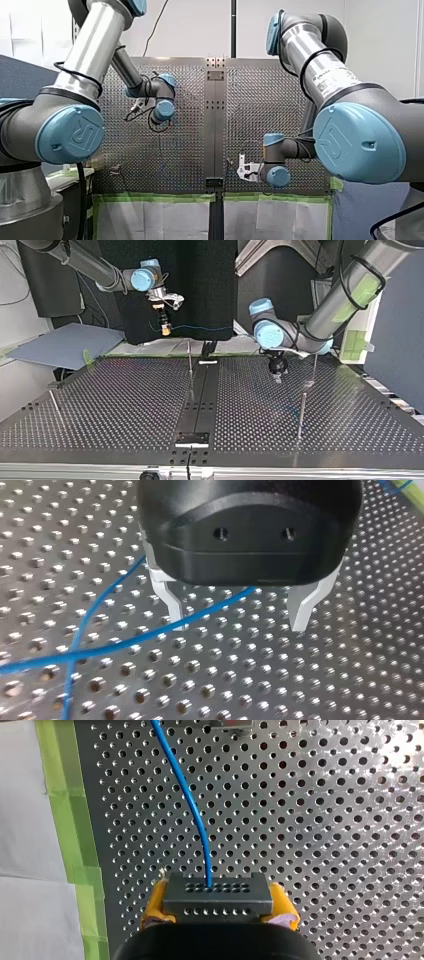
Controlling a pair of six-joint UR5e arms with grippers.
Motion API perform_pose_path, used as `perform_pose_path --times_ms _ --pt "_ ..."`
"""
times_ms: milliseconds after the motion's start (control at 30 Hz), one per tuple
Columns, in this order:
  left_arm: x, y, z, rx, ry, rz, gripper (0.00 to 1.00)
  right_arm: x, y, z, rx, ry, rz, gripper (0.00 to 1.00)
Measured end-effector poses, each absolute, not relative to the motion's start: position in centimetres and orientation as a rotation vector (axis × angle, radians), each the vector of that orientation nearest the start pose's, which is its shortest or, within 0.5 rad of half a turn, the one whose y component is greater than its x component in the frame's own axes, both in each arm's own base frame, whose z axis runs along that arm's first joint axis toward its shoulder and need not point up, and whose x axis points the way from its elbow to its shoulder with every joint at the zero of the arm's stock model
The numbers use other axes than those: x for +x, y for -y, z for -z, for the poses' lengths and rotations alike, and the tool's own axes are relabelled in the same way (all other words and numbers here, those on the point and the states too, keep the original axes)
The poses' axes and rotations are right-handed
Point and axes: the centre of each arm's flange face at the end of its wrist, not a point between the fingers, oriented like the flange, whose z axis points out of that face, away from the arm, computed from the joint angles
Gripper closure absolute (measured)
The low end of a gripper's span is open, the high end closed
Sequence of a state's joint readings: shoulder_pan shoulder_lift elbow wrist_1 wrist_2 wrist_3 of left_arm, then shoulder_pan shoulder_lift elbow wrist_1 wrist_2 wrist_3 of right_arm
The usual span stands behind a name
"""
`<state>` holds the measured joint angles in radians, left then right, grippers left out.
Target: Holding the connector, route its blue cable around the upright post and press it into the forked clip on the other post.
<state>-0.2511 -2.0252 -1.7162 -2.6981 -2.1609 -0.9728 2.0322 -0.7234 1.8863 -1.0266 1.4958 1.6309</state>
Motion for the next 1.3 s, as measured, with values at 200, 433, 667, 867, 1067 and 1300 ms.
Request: perform_pose_path --times_ms 200,433,667,867,1067,1300 --pt "53.5 22.5 -18.7 0.343 -1.781 -0.781 0.00 37.6 43.7 2.8 1.699 1.044 -1.546 1.00" --pt "53.0 22.8 -15.8 0.354 -1.834 -0.808 0.00 37.7 43.7 2.8 1.696 1.040 -1.550 1.00" --pt "52.7 23.1 -12.8 0.383 -1.876 -0.824 0.00 37.8 43.6 2.8 1.699 1.039 -1.551 1.00" --pt "52.3 23.5 -9.7 0.419 -1.911 -0.837 0.00 37.8 43.6 2.8 1.700 1.038 -1.551 1.00" --pt "52.4 23.6 -7.9 0.409 -1.920 -0.867 0.00 37.9 43.6 2.8 1.699 1.037 -1.553 1.00" --pt "53.7 23.9 -7.9 0.374 -1.894 -0.877 0.00 38.0 43.5 2.8 1.700 1.035 -1.555 1.00"
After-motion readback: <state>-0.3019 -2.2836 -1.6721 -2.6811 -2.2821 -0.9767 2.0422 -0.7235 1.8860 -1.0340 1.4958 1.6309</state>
